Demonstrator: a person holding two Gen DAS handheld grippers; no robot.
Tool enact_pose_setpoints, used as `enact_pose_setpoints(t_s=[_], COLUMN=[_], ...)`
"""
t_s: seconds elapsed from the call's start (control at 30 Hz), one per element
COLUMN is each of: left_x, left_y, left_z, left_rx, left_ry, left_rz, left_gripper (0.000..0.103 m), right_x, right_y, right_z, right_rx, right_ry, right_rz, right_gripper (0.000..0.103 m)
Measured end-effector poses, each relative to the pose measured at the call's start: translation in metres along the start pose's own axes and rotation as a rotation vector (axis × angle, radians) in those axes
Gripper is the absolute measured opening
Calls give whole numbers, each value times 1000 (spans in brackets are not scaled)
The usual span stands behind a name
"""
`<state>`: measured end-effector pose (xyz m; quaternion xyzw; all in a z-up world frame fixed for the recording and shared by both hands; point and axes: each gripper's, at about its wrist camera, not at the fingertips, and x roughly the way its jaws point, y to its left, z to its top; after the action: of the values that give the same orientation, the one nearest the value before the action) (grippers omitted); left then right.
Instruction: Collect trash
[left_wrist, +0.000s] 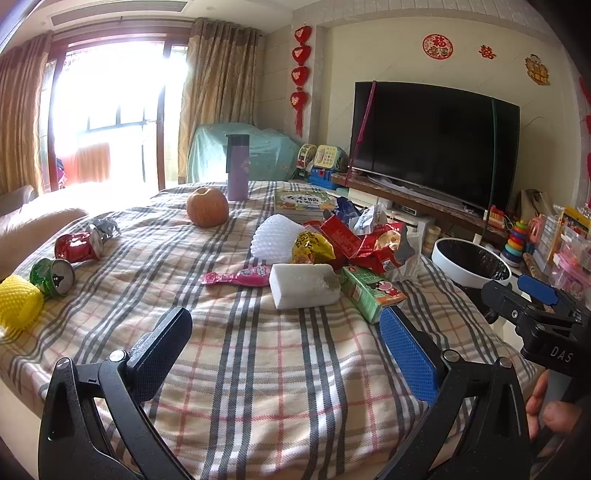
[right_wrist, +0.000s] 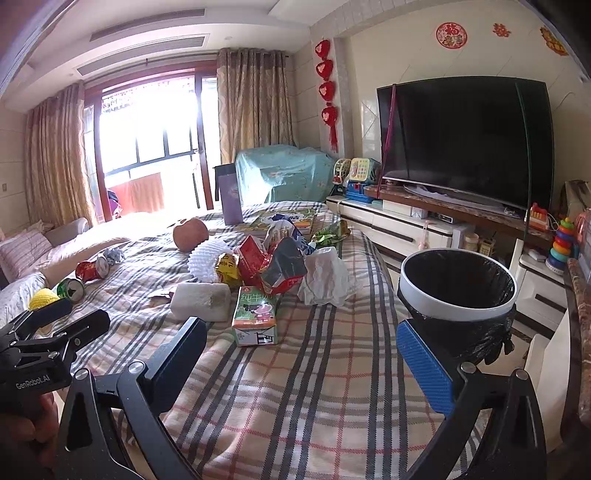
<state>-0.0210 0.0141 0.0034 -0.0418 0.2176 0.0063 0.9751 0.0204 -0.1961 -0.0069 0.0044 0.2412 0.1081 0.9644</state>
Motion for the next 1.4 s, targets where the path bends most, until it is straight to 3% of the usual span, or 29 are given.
enact_pose_setpoints(t_s=[1.4], left_x=[4], left_y=[2], left_z=[-3], left_rx=[2], left_ry=[8], left_rz=[2], left_gripper=[103], right_x=[-1], right_y=[5], right_z=[0], right_rx=[10], right_ry=[-1], right_rz=[45], right_gripper=[103])
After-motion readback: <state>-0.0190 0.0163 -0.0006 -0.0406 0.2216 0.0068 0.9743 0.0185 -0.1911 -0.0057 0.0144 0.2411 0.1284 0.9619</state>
